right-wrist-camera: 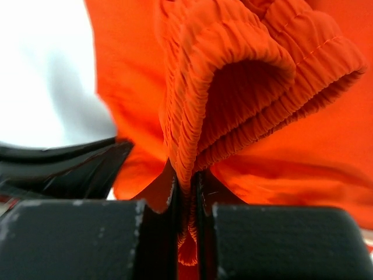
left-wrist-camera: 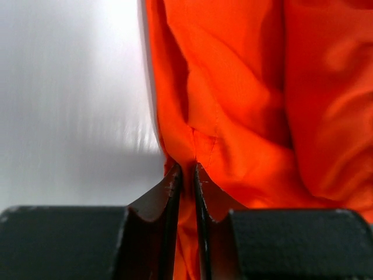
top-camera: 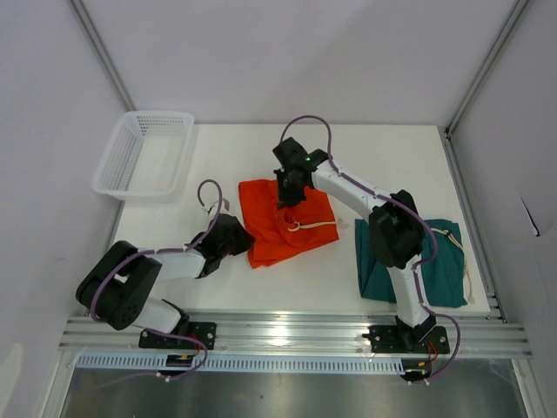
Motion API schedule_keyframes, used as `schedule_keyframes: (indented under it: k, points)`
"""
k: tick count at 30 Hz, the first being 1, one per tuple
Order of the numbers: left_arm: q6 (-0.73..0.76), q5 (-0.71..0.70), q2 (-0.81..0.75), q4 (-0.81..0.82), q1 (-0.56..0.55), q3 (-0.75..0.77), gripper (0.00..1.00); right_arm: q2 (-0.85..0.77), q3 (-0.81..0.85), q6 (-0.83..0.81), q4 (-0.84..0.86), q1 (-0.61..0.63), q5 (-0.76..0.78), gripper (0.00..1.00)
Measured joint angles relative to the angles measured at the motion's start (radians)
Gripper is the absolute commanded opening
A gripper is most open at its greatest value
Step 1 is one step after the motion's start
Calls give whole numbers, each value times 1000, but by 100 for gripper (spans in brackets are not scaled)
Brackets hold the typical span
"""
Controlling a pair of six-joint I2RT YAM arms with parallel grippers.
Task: Fold and stack the shorts
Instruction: Fold the shorts
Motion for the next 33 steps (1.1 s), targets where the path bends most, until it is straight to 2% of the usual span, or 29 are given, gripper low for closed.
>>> schedule_keyframes:
  k: [7, 9, 10, 13, 15, 16, 17, 18, 21, 27, 33]
  points:
    - [-1, 0, -92, -119, -2, -22, 20, 104, 5, -6, 18, 68, 85, 2]
    - [-1, -1, -113, -149, -3, -25, 20, 137, 27, -17, 11, 92, 116, 10]
    - [-1, -3, -124, -167, -3, -25, 21, 152, 42, -22, 7, 105, 135, 21]
    - [0, -16, -159, -227, -2, -25, 22, 166, 68, -43, 3, 138, 179, 33]
    - [1, -16, -185, -268, 6, -25, 23, 165, 66, -53, 14, 148, 188, 36]
    - [2, -16, -198, -294, 12, -25, 23, 161, 56, -55, 31, 154, 188, 46]
    - [3, -13, -212, -318, 22, -25, 23, 153, 36, -55, 50, 159, 184, 51]
    - [5, -13, -222, -333, 37, -25, 23, 136, 5, -59, 76, 161, 177, 62]
    - [14, -11, -259, -393, 87, -25, 25, 63, -98, -71, 150, 156, 122, 67]
    - [35, 11, -312, -452, 167, -25, 26, -147, -338, -71, 401, 116, -69, 77]
    - [48, 36, -301, -480, 201, -1, 25, -260, -507, -27, 694, 52, -330, 75]
